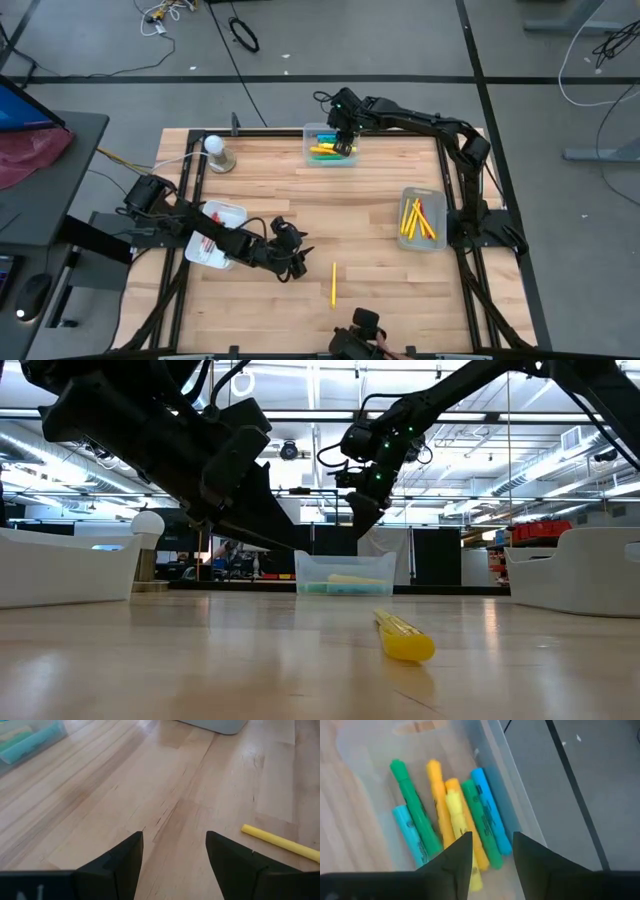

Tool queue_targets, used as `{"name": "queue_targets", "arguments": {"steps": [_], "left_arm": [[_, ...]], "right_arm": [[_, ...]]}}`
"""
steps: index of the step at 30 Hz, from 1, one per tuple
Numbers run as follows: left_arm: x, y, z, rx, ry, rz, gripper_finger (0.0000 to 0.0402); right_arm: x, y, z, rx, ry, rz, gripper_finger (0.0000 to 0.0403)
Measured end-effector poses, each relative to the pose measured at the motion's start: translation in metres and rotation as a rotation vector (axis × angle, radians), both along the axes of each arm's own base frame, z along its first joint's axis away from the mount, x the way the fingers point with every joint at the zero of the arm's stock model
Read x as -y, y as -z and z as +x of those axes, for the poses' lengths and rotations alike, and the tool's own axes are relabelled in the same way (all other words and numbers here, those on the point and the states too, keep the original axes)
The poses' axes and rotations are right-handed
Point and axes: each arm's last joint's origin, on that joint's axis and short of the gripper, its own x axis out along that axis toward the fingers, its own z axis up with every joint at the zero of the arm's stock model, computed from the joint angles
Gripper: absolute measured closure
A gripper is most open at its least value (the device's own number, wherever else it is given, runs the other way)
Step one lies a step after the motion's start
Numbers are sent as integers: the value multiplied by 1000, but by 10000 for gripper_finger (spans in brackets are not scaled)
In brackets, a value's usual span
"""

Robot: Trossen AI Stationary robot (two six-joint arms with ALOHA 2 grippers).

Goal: Pick & Place Markers
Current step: Put the yellow pen into the gray bin

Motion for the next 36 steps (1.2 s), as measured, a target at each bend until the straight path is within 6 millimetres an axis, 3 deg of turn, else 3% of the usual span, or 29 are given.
{"name": "queue_targets", "arguments": {"steps": [4, 9, 15, 19, 22, 28, 31, 36], "left_arm": [[0, 0, 0, 0, 0, 0, 179], [2, 0, -1, 1, 7, 0, 179], [8, -1, -4, 12, -3, 25, 179], [14, -1, -6, 22, -13, 47, 179], [17, -2, -8, 32, -22, 62, 179], [16, -2, -8, 45, -55, 88, 179], [13, -2, -7, 44, -62, 86, 179], [4, -3, -2, 45, -70, 64, 179]], "right_arm": [[-22, -12, 4, -7, -52, 7, 279], [-81, -49, 11, 38, -225, 7, 324], [-186, -95, 4, 133, -509, 23, 378], [-254, -103, -19, 187, -669, 41, 399], [-300, -92, -38, 265, -723, 110, 394], [-370, -37, -51, 484, -783, 295, 375], [-386, -7, -44, 491, -794, 371, 373], [-390, 37, -20, 368, -834, 350, 359]]}}
